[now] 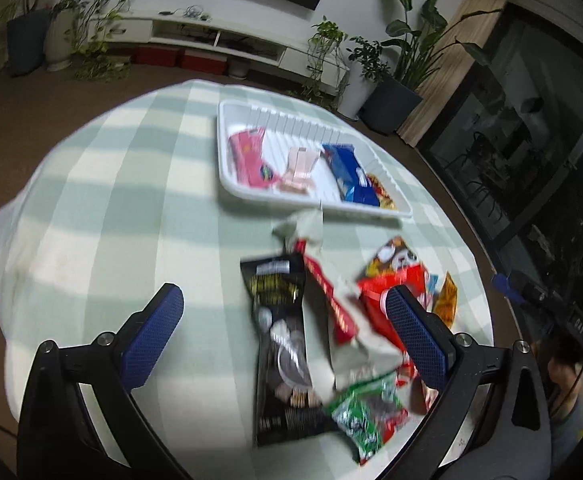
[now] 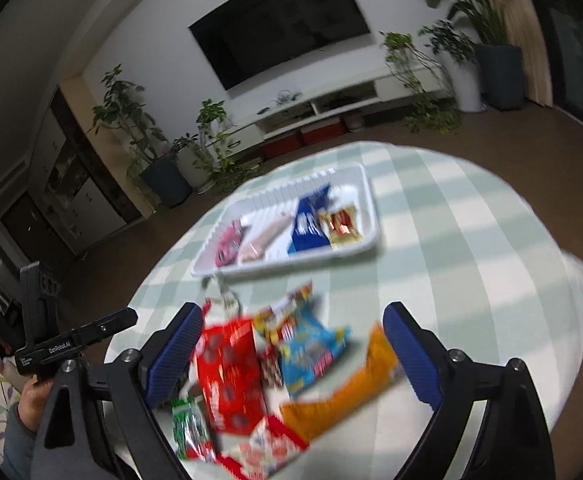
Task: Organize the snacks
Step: 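Withdraw both tools from the tray back over the snack pile, then grasp the black packet with the left tool while the right tool grasps the orange wafer bar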
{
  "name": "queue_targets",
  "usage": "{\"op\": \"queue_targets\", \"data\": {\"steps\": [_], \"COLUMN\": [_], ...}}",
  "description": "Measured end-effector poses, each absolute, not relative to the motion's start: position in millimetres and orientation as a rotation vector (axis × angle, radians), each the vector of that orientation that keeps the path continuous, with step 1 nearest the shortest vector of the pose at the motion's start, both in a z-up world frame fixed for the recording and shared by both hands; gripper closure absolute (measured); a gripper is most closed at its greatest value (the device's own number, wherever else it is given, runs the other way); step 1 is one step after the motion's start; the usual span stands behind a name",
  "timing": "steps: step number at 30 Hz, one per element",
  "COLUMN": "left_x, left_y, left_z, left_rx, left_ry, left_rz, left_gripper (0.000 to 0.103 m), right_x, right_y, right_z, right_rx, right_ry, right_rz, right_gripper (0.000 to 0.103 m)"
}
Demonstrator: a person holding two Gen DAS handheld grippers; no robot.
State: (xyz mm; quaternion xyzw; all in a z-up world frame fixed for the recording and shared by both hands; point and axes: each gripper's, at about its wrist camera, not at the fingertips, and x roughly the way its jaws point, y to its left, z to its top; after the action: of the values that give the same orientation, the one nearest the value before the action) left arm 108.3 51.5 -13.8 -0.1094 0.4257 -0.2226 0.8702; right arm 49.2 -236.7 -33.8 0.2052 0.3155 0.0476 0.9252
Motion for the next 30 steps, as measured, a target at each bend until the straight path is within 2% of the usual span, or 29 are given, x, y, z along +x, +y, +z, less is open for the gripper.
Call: {"op": "queue_targets", "data": {"steps": [8, 24, 30], "left_x": [81, 115, 130], "left_y": [48, 21, 10], "left_z": [-47, -45, -51], "left_rx": [-0.18, -0.048, 0.015], "left_ry": [0.978, 1.006, 1.041], "left_rz": [-0.405, -0.32, -0.321], "left_gripper": [0.001, 0.003, 0.027], "right_x": [26, 22, 22], "right_y": [-236, -236, -236], "right_z": [-86, -94, -93], "right_rx": [0.499, 0.48, 0.472], "right_ry": [0.752, 0.752, 0.746], "right_rz": [0.02, 0.004, 0.001], "right_gripper": [0.009, 0.009, 0.009]}}
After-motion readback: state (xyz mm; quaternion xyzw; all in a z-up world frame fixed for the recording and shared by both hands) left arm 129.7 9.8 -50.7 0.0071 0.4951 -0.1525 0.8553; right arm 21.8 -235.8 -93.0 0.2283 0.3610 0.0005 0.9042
